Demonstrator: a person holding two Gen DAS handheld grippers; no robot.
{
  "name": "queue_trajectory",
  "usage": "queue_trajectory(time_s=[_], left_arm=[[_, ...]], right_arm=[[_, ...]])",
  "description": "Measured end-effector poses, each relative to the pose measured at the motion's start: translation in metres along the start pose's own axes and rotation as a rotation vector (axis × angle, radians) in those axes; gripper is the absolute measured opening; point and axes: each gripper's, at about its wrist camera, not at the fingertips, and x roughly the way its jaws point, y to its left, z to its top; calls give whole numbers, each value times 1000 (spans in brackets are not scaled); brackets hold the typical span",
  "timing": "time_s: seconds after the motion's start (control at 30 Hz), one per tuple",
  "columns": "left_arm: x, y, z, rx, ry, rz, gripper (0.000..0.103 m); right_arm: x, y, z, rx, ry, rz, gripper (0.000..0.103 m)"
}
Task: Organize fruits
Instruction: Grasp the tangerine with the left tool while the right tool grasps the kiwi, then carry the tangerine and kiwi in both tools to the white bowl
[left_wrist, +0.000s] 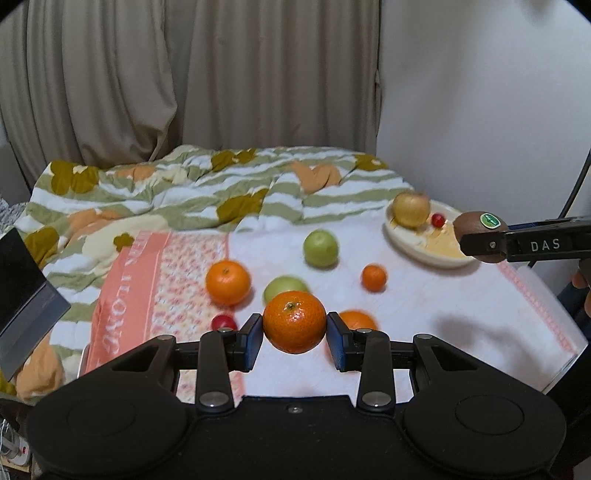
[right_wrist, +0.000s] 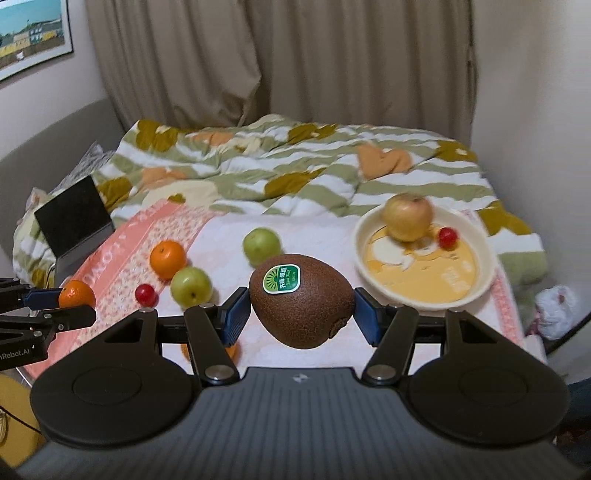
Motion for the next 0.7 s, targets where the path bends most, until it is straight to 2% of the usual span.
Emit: queue_trajectory(time_s=[0.13,0.37,0.7], left_arm=[[-5,-22,14,-9,-27,-12,41],[-2,-72,37,-25,-62,12,41],[41,-137,76,-66,-81,36,41]], right_arm=[[-19,-22,10,15,-21,-18,76],[-34,-73,24,11,-31,-8,76],[-16,-141,48,-75,-18,-3,76]])
